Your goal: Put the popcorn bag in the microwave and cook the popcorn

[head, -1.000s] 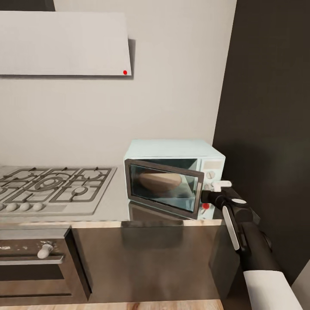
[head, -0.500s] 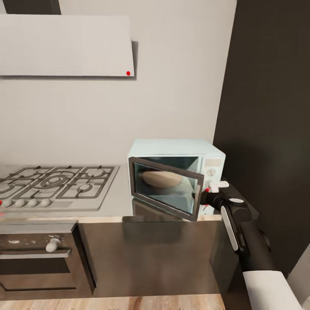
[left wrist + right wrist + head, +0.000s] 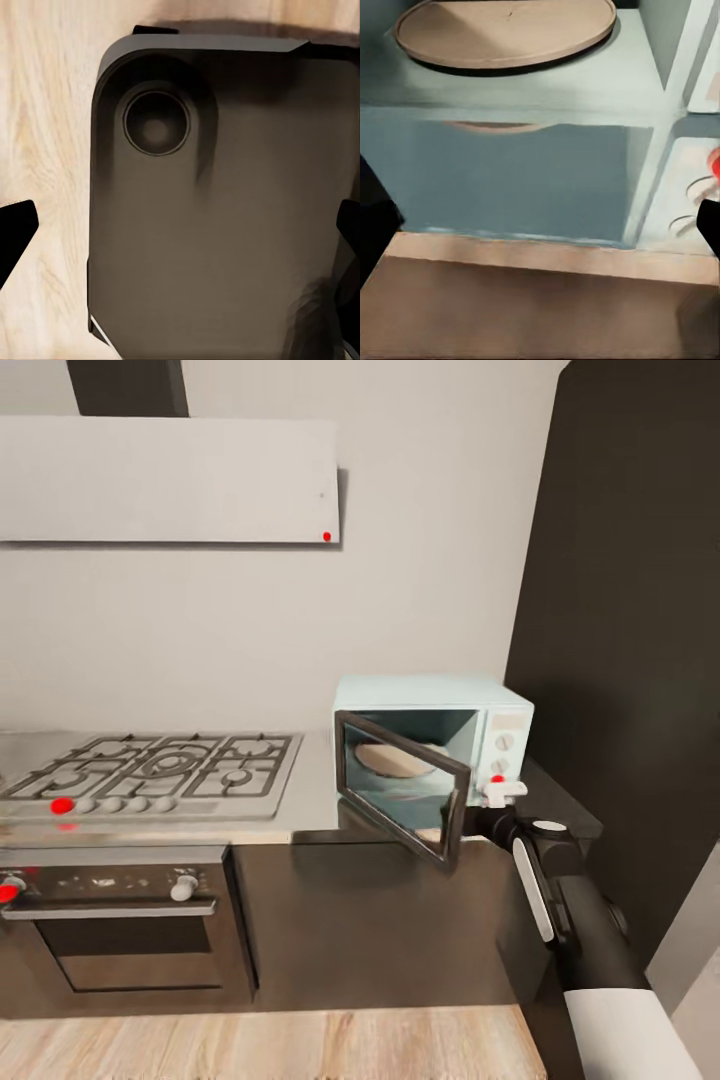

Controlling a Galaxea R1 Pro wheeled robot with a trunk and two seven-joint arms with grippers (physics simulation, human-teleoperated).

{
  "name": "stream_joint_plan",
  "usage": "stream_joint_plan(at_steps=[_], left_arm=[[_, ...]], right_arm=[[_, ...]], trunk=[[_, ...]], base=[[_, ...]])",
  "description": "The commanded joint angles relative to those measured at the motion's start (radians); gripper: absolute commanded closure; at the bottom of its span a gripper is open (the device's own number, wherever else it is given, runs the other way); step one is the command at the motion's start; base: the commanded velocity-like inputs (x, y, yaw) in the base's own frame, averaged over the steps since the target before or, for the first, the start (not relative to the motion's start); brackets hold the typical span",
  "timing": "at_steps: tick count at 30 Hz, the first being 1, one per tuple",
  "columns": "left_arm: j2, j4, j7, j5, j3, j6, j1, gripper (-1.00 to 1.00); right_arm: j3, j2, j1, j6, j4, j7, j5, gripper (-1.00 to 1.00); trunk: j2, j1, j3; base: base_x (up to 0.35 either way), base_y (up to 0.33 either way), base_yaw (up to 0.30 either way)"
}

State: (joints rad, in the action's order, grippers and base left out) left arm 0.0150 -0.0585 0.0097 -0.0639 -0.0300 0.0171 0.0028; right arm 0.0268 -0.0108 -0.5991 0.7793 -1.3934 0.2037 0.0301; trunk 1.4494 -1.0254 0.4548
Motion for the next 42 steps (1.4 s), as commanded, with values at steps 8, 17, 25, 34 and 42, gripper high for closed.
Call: stream_joint_plan(at_steps=[8,17,25,34,42], left_arm=[[0.0,-0.001,0.001,-0.007,-0.002,0.001,0.0,-1.0],[0.001,-0.001,0.001,-0.007,-0.002,0.001,0.0,-1.0],[0.0,0.0,0.001,-0.007,-0.002,0.001,0.0,-1.0],[0.0,0.0,0.0,-0.007,-0.002,0.001,0.0,-1.0],[0.0,0.0,0.0,-0.005,-0.002,0.001,0.0,-1.0]], right_arm=[[0.002,-0.001,-0.001,0.006,-0.002,0.053,0.001,-1.0],[0.001,0.002,-0.001,0.006,-0.004,0.097,-0.002,-1.0],[0.003,0.008,-0.001,0.0,0.0,0.14,-0.001,-1.0],[0.017,0.008,-0.001,-0.007,0.0,0.163,-0.047,-1.0],[0.028,0.003,-0.001,-0.008,0.004,0.168,-0.105,-1.0]], trunk=[[0.001,0.0,0.001],[0.001,0.0,0.001],[0.001,0.0,0.001],[0.001,0.0,0.001],[0.001,0.0,0.001]], base=[[-0.23,0.209,0.0],[-0.182,0.177,0.0],[-0.165,0.162,0.0],[-0.125,0.139,0.0],[-0.011,0.124,0.0]])
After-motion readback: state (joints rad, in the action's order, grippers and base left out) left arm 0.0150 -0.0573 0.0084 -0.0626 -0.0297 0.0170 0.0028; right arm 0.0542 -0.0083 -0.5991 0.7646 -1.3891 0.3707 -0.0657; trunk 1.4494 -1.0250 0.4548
